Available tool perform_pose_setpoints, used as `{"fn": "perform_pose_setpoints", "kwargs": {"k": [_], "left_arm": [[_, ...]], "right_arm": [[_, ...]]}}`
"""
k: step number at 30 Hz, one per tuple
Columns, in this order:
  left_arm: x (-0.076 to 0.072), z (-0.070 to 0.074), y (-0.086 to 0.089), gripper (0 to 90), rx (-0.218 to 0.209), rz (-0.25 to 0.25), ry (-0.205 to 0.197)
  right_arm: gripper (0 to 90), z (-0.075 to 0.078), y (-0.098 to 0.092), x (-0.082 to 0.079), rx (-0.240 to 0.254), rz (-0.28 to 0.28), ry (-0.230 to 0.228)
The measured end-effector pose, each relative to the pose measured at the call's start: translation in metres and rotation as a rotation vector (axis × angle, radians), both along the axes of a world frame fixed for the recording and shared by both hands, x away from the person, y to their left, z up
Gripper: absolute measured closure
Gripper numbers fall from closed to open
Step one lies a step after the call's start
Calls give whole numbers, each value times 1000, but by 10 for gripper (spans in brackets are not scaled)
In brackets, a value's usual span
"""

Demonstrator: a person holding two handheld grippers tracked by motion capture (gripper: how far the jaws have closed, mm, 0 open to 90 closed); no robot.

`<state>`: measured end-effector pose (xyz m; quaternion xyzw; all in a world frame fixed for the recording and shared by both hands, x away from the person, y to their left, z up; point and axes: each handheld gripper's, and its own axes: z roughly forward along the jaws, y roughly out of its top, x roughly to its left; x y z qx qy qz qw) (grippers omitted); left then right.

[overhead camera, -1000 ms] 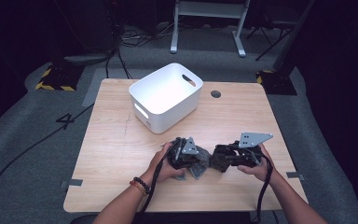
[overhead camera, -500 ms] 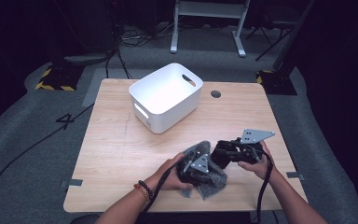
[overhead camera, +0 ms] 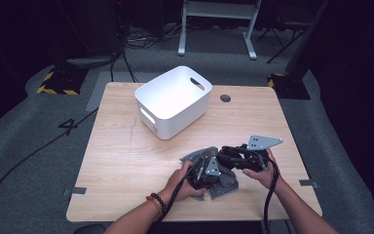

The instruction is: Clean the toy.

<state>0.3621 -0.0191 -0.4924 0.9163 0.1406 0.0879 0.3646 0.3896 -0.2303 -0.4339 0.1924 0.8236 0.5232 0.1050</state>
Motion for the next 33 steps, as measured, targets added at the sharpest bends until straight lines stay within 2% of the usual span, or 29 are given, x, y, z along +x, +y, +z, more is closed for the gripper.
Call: {"fn": "perform_pose_setpoints", "kwargs": {"k": [2, 5, 7, 9, 14, 16, 21, 22, 23, 24, 28, 31, 33], "left_arm": [[2, 0, 2, 766, 17, 28, -16], [7, -1, 7, 772, 8, 70, -12], [8, -2, 8, 773, 9, 109, -30], [11, -1, 11, 773, 5, 120, -25], [14, -2, 16, 771, -19, 122, -7], [16, -3, 17, 769, -25, 118, 0], [17, -4, 18, 766, -34, 110, 15], [17, -4, 18, 765, -35, 107, 16], [18, -4, 18, 765, -37, 106, 20], [18, -4, 19, 765, -36, 106, 21], [19, -1, 23, 764, -4, 95, 5], [23, 1, 34, 763, 29, 123, 0], [28, 3, 44, 759, 41, 165, -2]], "right_arm": [[635, 0, -2, 0, 3, 13, 13], [618, 1, -6, -1, -4, 26, 17], [625, 2, -11, -1, -4, 37, 31], [637, 2, -16, -2, -24, 41, 33], [648, -1, -24, -4, -77, 21, 12], [651, -5, -28, -3, -82, 11, 18], [651, -33, -27, 5, -161, 10, 59], [653, -37, -27, 6, -145, 10, 69], [653, -37, -27, 7, -140, 9, 78], [653, -34, -26, 8, -163, 8, 65], [650, -32, -23, 6, -198, 11, 54], [644, -31, -21, 6, -226, 9, 60], [583, -31, -18, 7, -262, -4, 59]]}}
